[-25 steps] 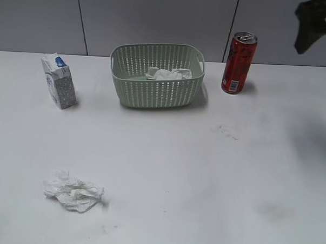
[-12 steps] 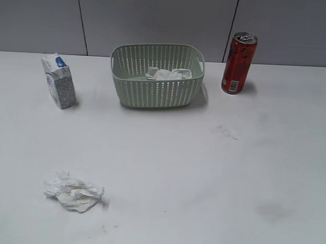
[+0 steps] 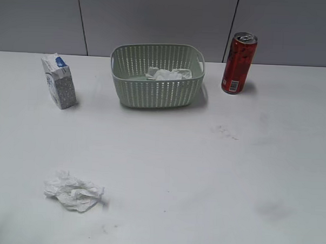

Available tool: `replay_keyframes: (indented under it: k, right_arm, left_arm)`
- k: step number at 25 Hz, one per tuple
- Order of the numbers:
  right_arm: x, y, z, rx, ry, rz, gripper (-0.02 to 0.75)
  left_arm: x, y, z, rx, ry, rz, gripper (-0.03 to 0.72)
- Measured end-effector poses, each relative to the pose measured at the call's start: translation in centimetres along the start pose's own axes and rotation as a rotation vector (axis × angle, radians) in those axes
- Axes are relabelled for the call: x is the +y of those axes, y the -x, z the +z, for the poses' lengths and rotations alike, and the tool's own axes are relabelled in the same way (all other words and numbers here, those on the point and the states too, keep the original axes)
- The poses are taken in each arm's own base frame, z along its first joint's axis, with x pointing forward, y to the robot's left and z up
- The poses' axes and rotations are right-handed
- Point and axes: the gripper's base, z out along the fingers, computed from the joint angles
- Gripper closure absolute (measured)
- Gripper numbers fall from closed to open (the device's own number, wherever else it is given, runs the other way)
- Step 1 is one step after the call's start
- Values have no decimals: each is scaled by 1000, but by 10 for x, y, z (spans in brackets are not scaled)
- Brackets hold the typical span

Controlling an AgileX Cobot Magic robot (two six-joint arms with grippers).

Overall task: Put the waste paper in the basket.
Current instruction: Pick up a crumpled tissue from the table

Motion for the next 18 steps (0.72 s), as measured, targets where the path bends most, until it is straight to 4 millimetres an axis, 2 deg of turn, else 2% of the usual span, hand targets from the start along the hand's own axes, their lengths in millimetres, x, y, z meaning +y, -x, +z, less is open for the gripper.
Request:
replay_keyframes:
  k: [5, 10, 13, 18]
  right_arm:
    - [4, -39, -15, -148, 3, 0, 164]
    - [6, -72, -22, -279, -2, -7, 164]
    - [7, -86, -24, -347, -4, -8, 166]
    - [8, -97, -30, -459, -4, -11, 166]
  left_arm:
    - [0, 29, 28, 105, -36, 104, 158]
    - [-14, 52, 61, 212, -109, 219, 158]
    - [-25, 58, 87, 313, -145, 281, 158]
    - [-33, 63, 131, 488, -187, 348, 158]
